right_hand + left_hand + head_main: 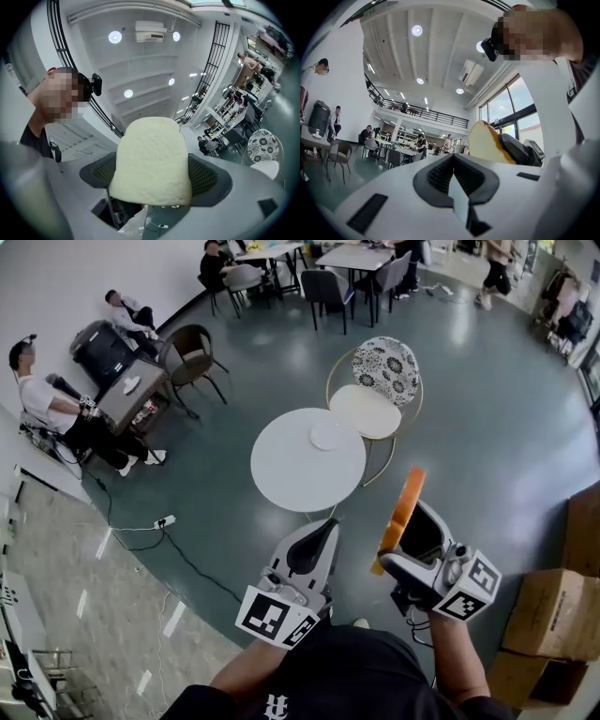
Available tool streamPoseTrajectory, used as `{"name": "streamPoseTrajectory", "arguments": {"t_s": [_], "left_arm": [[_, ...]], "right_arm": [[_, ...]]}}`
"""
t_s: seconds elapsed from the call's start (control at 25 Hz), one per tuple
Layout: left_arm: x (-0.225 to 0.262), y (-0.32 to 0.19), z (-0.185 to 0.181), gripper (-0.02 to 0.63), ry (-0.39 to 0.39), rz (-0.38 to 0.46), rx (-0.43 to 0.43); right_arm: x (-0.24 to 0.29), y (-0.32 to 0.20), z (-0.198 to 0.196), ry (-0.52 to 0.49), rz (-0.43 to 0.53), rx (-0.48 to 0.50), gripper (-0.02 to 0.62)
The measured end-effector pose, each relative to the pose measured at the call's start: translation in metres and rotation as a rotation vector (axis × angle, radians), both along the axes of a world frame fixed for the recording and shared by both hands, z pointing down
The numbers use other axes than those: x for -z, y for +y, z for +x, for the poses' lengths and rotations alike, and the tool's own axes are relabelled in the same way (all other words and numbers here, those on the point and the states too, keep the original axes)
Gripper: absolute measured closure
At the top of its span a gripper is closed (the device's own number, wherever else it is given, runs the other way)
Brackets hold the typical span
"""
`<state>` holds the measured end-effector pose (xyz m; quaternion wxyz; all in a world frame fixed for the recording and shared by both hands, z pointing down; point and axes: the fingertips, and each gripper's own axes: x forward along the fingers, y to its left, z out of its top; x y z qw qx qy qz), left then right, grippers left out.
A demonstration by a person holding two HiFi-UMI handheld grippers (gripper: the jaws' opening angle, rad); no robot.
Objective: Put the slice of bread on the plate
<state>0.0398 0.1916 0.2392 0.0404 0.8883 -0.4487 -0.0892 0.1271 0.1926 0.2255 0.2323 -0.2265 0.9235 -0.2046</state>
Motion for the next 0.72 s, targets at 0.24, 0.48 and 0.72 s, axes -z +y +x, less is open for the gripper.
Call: {"name": "streamPoseTrajectory", "arguments": {"t_s": [0.24,0.48,0.72], "left_arm": [[-0.01,-0.066,-0.04,0.598,-0.005,-0.021,-0.03],[-0.017,-0.123,-0.074,0.598,-0.009,-0.026,-0.062],[-0.025,-0.164,-0.095,0.599,-0.021,-0.023,-0.065]], "right_arm": [[-0.01,-0.061,-0.042,0.015,-0.038,-0.027,0.112],[-0.017,-0.119,-0.069,0.042,-0.052,-0.084,0.111],[-0.024,-0.162,-0.086,0.043,-0.069,-0.111,0.112]]}}
